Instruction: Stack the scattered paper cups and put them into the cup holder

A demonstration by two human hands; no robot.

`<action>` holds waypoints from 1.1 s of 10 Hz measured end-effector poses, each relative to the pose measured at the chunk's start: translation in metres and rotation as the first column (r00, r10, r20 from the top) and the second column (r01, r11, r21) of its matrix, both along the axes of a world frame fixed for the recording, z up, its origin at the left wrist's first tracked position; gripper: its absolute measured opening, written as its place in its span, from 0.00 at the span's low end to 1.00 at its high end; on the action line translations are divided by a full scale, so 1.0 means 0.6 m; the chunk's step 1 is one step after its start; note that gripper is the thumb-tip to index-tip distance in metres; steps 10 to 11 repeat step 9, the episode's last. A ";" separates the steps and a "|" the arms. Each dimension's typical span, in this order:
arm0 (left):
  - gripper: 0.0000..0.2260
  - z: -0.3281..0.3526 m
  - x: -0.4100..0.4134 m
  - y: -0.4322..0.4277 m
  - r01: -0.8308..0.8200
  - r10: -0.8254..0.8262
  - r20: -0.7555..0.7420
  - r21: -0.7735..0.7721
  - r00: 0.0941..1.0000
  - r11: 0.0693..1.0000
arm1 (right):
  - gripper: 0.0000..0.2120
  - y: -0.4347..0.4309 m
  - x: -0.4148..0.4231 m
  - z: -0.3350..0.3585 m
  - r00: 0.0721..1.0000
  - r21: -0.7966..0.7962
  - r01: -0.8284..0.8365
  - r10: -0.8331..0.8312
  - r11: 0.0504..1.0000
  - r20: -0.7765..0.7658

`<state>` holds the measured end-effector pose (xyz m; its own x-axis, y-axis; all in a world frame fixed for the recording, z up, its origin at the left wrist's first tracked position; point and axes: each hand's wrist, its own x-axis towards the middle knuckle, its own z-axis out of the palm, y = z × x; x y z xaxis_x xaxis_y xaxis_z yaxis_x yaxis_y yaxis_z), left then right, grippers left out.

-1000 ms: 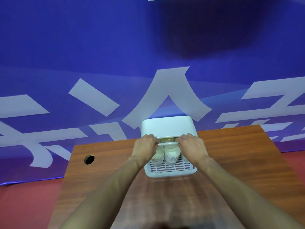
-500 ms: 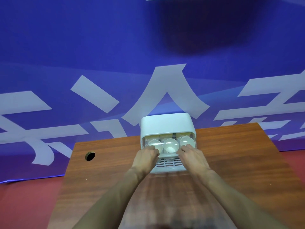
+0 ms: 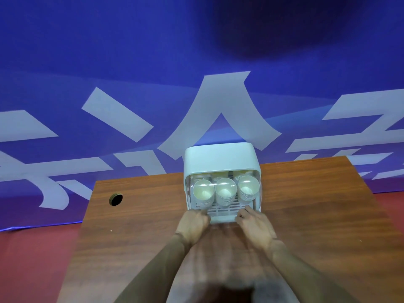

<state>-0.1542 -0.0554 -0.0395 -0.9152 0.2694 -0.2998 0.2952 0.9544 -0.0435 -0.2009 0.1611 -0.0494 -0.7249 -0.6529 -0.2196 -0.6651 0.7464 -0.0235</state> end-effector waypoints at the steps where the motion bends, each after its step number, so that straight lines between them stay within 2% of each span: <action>1: 0.13 -0.008 -0.002 -0.001 0.011 -0.009 0.052 -0.024 0.999 1.000 | 0.14 0.000 0.001 -0.019 1.000 0.028 0.002 -0.003 1.000 0.018; 4: 0.11 0.000 -0.001 0.004 0.006 -0.005 0.072 -0.011 0.997 1.000 | 0.12 0.002 -0.005 -0.018 1.000 -0.014 -0.001 0.001 1.000 0.011; 6: 0.11 0.022 0.016 0.005 -0.091 0.094 -0.032 0.081 0.995 0.993 | 0.15 0.001 0.007 -0.004 0.999 -0.042 0.024 -0.022 0.999 0.047; 8: 0.13 0.072 0.023 0.001 -0.211 0.257 -0.244 0.198 0.935 0.957 | 0.14 0.006 0.000 0.036 0.993 -0.150 0.118 -0.116 0.982 0.020; 11: 0.15 0.090 0.046 -0.004 -0.226 0.286 -0.282 0.228 0.916 0.947 | 0.14 0.014 0.013 0.055 0.992 -0.136 0.128 -0.126 0.982 0.023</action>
